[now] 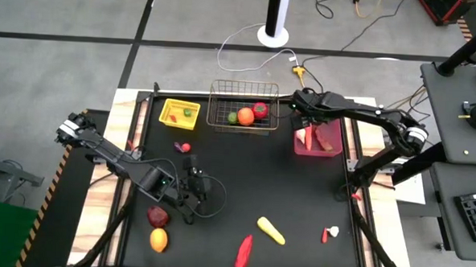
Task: Sort produce into baskets
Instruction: Put the small orange chili pepper into the yellow bin
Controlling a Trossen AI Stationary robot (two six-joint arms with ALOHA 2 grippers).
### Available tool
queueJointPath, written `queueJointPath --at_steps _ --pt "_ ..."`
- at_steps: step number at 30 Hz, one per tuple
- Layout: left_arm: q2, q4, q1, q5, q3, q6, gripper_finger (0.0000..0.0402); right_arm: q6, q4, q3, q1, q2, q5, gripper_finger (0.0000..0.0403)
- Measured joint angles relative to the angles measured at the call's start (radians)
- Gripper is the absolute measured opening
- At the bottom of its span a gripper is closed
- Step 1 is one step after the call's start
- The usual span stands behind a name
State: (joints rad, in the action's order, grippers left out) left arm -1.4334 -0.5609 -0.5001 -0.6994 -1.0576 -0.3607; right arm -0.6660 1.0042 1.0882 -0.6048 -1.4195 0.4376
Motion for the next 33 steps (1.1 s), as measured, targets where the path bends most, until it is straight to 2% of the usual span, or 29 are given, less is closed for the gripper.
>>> queueJointPath --at_steps 5,9,21,28,33 --pt "0.0 0.012 0.0 0.0 0.0 0.002 0.0125 0.004 0.002 0.02 0.013 0.065 0.0 0.0201" --pt "0.0 0.046 0.0 0.0 0.0 0.016 0.0125 0.011 -0.006 0.042 0.076 0.124 -0.037 0.0201" --pt "0.0 0.076 0.0 0.001 0.0 0.035 0.0125 0.039 -0.163 0.053 0.471 0.221 -0.064 0.0201" --pt "0.0 0.077 0.0 0.001 0.0 0.035 0.0125 -0.007 -0.162 0.053 0.68 0.185 -0.082 0.0201" --pt "0.0 0.077 0.0 0.001 0.0 0.035 0.0125 -0.085 -0.163 0.053 0.779 0.125 -0.101 0.0201"
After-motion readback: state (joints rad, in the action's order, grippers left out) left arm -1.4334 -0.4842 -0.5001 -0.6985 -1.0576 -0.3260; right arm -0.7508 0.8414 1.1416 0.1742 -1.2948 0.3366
